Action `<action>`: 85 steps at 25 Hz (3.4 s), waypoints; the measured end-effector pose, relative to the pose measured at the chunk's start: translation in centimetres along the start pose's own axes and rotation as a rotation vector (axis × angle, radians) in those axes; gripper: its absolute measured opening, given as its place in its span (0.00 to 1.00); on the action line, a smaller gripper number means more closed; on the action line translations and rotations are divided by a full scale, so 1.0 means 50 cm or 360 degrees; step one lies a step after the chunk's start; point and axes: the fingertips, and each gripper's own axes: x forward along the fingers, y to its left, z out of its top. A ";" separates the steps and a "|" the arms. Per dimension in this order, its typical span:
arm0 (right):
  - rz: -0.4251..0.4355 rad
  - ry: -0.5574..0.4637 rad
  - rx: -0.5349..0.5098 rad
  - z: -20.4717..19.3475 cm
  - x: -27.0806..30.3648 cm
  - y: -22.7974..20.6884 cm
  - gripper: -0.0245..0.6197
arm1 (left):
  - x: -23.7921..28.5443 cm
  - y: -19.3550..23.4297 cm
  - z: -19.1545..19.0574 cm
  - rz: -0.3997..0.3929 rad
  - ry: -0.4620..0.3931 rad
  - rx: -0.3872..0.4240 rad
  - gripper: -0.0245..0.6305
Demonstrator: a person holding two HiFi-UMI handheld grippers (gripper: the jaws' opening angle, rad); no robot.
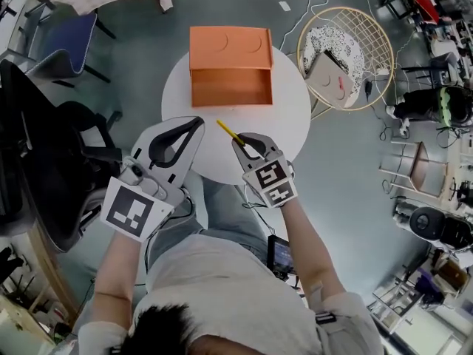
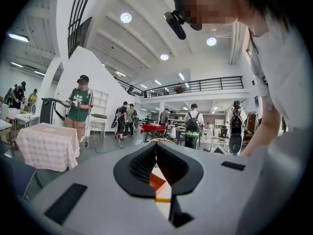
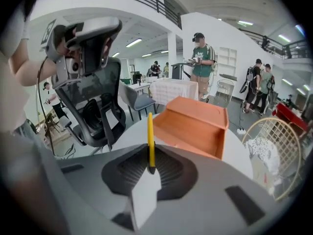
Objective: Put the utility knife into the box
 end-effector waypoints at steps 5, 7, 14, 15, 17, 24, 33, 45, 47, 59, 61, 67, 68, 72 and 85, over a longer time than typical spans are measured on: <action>-0.0024 -0.0145 -0.0012 0.061 -0.044 -0.014 0.12 | 0.019 -0.009 0.013 -0.0026 -0.0020 0.0021 0.05; -0.0026 -0.0169 -0.0028 0.075 -0.051 -0.024 0.12 | 0.029 -0.012 0.019 -0.0028 -0.0030 0.0024 0.05; 0.0002 -0.0205 -0.0128 0.114 -0.056 -0.069 0.12 | 0.055 -0.011 0.036 0.0023 -0.0050 0.0040 0.05; 0.0009 -0.0207 -0.0145 0.120 -0.053 -0.076 0.12 | 0.056 -0.008 0.038 0.0039 -0.0052 0.0041 0.05; 0.0025 -0.0207 -0.0182 0.131 -0.045 -0.089 0.12 | 0.057 0.002 0.038 0.0075 -0.0057 0.0041 0.05; 0.0110 -0.0177 -0.0327 0.169 0.001 -0.132 0.12 | 0.054 0.046 0.044 0.0244 -0.0078 0.0020 0.05; 0.0251 -0.0068 -0.0437 0.164 0.091 -0.159 0.12 | 0.048 0.096 0.031 0.0445 -0.0067 -0.0013 0.05; 0.0351 0.0159 -0.0488 0.108 0.191 -0.209 0.12 | 0.061 0.124 0.016 0.0569 -0.0024 -0.0055 0.05; 0.0364 0.0195 -0.0494 0.096 0.202 -0.214 0.12 | 0.063 0.125 0.011 0.0585 -0.0020 -0.0065 0.05; 0.0439 0.0423 -0.0554 0.038 0.257 -0.215 0.12 | 0.049 0.128 -0.007 0.0684 0.0006 -0.0094 0.05; 0.0442 0.0455 -0.0568 0.034 0.264 -0.214 0.12 | 0.048 0.128 -0.007 0.0696 0.0005 -0.0093 0.05; 0.0438 0.0550 -0.0601 0.013 0.285 -0.209 0.12 | 0.034 0.128 -0.020 0.0726 0.0014 -0.0108 0.05; 0.0438 0.0569 -0.0607 0.009 0.289 -0.207 0.12 | 0.032 0.128 -0.021 0.0730 0.0016 -0.0109 0.05; 0.0445 0.0607 -0.0604 0.005 0.297 -0.204 0.12 | 0.026 0.131 -0.022 0.0740 0.0022 -0.0119 0.05; 0.0460 0.0625 -0.0587 0.002 0.295 -0.203 0.17 | 0.028 0.138 -0.027 0.0729 0.0019 -0.0127 0.05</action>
